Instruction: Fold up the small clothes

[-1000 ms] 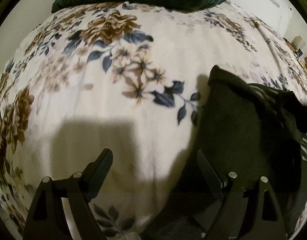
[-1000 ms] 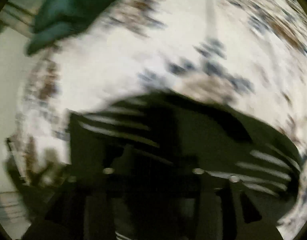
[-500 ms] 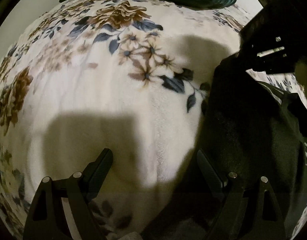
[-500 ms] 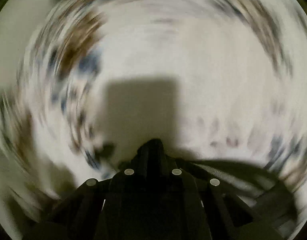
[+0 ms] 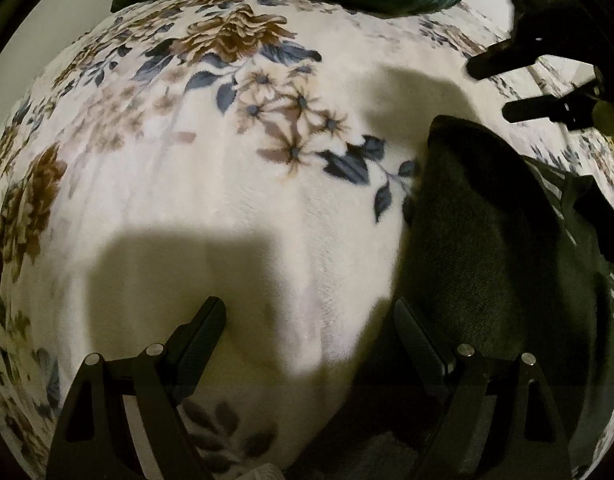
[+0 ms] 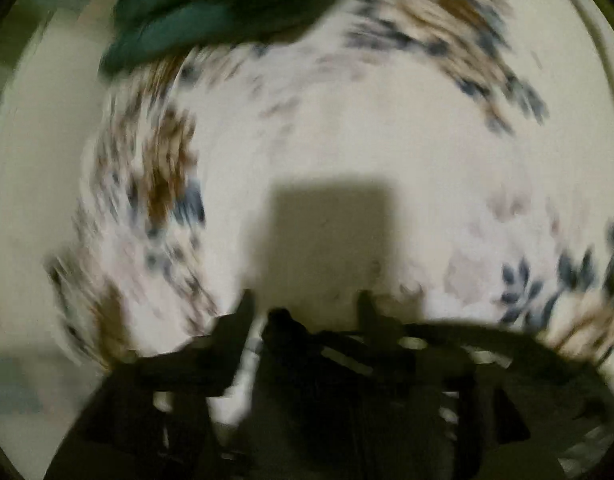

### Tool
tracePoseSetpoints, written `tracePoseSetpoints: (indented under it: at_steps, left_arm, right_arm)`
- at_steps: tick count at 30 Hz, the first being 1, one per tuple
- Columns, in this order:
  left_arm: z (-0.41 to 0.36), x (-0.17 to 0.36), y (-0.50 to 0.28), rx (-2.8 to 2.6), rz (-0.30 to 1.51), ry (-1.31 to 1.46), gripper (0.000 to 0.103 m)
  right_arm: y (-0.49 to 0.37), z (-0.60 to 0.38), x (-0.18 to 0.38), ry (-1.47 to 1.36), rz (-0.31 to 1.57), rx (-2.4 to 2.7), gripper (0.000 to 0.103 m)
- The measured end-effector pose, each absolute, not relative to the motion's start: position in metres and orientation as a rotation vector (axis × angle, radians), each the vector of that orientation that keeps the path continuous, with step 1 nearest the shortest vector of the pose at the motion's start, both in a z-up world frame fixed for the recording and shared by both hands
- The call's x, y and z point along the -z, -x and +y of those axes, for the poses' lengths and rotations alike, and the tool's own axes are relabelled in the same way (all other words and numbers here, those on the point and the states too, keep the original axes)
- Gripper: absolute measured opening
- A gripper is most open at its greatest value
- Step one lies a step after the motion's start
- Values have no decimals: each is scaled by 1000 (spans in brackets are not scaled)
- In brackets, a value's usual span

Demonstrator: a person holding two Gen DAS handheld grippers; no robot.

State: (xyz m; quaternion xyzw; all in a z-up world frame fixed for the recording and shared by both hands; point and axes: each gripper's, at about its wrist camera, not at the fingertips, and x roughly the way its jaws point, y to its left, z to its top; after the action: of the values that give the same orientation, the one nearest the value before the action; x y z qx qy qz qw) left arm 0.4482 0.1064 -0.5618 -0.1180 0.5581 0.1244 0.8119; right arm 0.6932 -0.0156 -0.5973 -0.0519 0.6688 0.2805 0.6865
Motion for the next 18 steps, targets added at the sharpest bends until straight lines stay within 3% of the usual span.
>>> tracePoseSetpoints:
  at_steps: [3, 5, 6, 12, 18]
  left_arm:
    - [103, 562, -451, -269, 1190, 231, 86]
    - [102, 562, -453, -271, 1188, 227, 86]
    - [102, 563, -453, -270, 1188, 225, 86]
    - [103, 565, -449, -263, 1177, 240, 86]
    - [102, 567, -448, -260, 1178, 242, 86]
  right_arm:
    - [-671, 24, 614, 368, 1477, -681, 57]
    - [-668, 30, 625, 430, 1474, -675, 18]
    - [-671, 29, 627, 403, 1476, -663, 13]
    - [-726, -48, 653, -356, 1672, -453, 3]
    - [-733, -60, 624, -271, 1596, -459, 1]
